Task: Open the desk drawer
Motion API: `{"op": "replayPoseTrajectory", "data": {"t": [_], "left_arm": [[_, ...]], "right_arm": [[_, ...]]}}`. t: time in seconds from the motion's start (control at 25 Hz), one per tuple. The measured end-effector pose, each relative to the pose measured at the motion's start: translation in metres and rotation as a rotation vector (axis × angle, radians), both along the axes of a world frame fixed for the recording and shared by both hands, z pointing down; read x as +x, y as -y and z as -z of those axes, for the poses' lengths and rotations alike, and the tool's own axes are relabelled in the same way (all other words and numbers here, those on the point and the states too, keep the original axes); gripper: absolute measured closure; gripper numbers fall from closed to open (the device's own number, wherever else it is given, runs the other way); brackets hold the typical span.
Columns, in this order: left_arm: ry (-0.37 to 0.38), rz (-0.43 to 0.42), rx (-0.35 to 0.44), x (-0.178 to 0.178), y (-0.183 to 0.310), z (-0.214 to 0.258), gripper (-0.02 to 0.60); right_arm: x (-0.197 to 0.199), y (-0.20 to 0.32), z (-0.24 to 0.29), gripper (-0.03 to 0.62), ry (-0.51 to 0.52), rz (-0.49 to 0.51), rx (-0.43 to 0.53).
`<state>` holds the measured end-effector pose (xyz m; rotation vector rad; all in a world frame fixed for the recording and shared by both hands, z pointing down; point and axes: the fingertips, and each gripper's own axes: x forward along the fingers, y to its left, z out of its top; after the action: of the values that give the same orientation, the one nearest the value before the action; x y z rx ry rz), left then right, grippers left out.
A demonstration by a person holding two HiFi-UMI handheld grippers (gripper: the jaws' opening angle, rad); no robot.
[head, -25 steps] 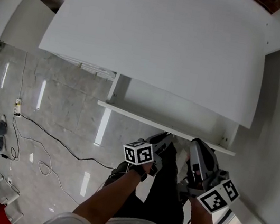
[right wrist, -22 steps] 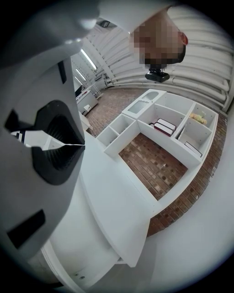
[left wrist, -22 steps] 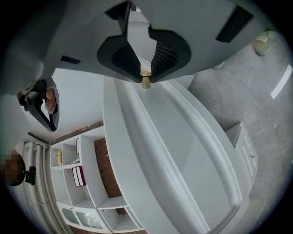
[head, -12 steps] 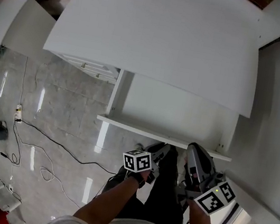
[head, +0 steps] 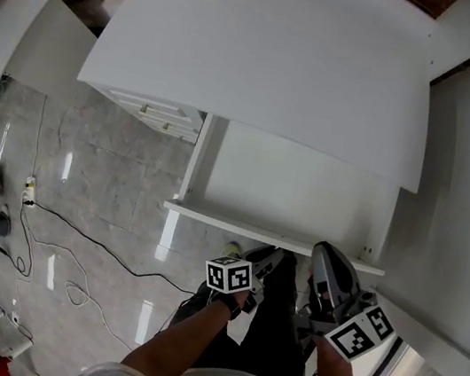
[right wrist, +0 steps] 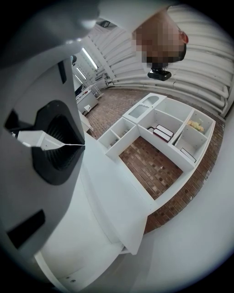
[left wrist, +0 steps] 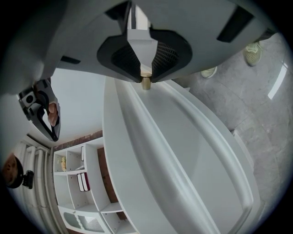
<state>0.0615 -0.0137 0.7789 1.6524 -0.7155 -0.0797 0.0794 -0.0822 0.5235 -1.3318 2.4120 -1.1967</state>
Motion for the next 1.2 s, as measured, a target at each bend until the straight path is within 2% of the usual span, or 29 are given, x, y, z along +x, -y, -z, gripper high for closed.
{"op": "replayPoseTrajectory", "data": {"t": [0.32, 0.52, 0.64, 0.84, 1.2], "left_arm": [[0.032, -0.105, 0.007, -0.015, -0.028, 0.019, 0.502], [0.052, -0.184, 0.066, -0.03, -0.038, 0.055, 0.516], [0.06, -0.185, 0.112, -0.038, -0.028, 0.081, 0.534], [0.029, -0.168, 0.174, -0.042, -0.01, 0.129, 0.56], [-0.044, -0.107, 0.3, -0.064, 0.021, 0.247, 0.569]], "right_arm": [[-0.014, -0.009, 0.01, 0.576, 0.023, 0.019, 0.009], [-0.028, -0.008, 0.024, 0.576, 0.027, 0.042, 0.022], [-0.03, -0.007, 0.03, 0.576, 0.018, 0.047, 0.031], [-0.033, -0.007, 0.048, 0.576, -0.001, 0.054, 0.052], [-0.045, -0.001, 0.105, 0.576, -0.059, 0.058, 0.144]]}}
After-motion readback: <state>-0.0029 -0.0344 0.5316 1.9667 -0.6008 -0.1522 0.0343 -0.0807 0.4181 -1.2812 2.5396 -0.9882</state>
